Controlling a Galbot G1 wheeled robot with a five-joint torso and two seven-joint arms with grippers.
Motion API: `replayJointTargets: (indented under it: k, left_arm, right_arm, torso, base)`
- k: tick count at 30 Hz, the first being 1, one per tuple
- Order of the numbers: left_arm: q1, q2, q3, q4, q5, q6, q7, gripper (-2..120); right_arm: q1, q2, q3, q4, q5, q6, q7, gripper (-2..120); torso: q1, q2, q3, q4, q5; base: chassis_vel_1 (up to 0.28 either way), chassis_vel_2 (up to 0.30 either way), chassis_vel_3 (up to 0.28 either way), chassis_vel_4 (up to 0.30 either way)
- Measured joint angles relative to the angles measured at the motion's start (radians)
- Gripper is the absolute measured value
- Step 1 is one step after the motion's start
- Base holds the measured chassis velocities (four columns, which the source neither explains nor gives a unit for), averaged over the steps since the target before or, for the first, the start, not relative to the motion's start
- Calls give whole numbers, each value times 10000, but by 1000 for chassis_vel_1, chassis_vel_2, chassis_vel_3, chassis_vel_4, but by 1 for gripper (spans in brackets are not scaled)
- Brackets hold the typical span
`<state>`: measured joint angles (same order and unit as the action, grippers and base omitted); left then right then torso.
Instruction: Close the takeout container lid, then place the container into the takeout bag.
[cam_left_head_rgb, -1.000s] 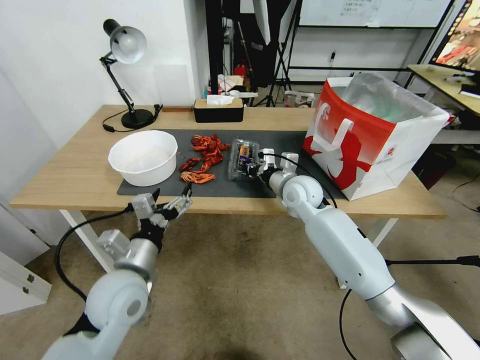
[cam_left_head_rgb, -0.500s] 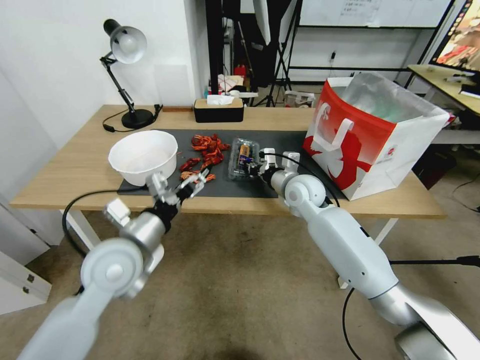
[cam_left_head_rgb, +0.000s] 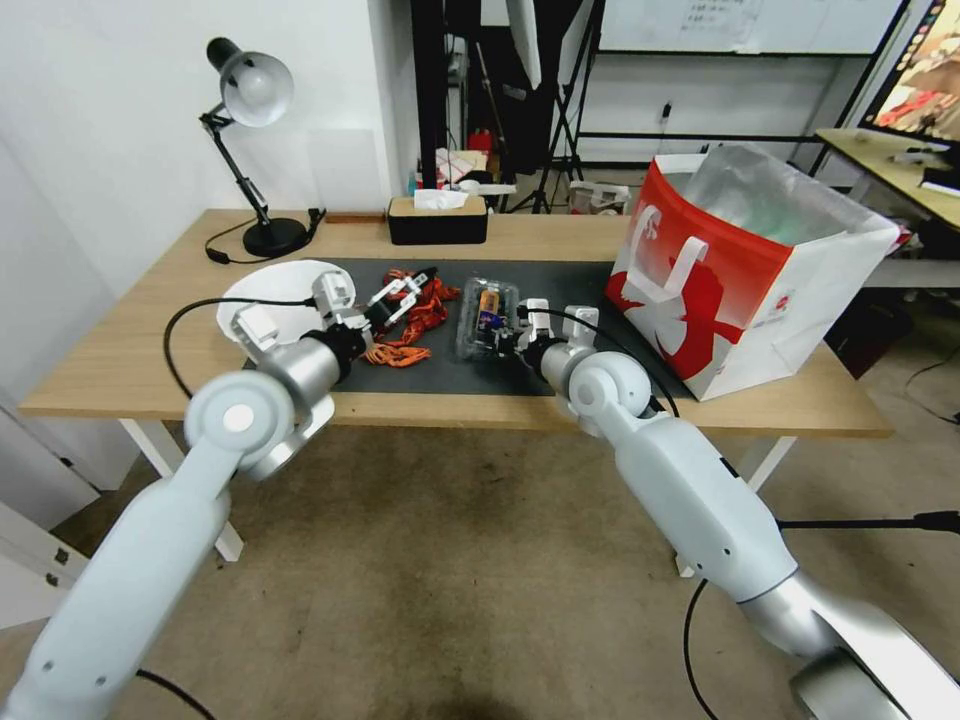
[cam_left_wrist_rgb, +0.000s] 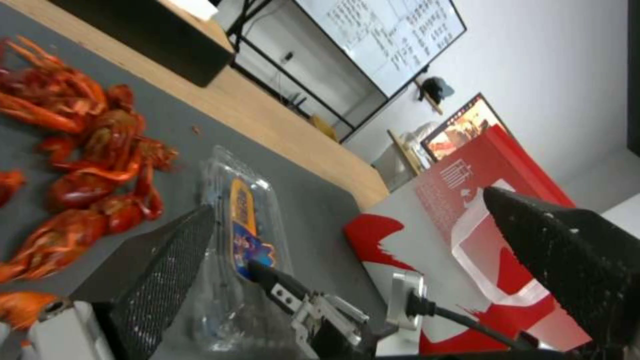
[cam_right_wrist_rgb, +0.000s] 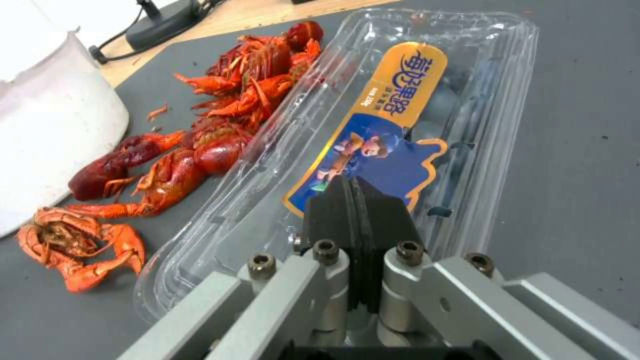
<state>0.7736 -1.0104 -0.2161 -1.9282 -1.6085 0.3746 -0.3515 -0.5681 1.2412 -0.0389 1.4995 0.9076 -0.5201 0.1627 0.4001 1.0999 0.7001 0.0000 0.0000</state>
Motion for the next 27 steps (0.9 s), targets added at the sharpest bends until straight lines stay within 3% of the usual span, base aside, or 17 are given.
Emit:
replayJointTargets:
  k: [12,14,27]
  left_arm:
    - [-1740,-691,1501,1389,347,857,-305,100]
    - [-2442,-1028,2003,2100,321,1212,-670,100]
    - [-3848,-1518,2751,3984,652,1835,-1210,100]
  right_arm:
    - [-28,-83,47,71,13,-11,-19,0]
    - [-67,-117,79,120,13,-22,-58,0]
    - [-240,-164,157,287,-5,-31,-76,0]
  torso:
    - [0,0,0,0,1]
    - [0,0,0,0,0]
    - [0,0,0,1,0]
  base:
    - [0,0,0,0]
    - [0,0,0,0]
    - [0,0,0,0]
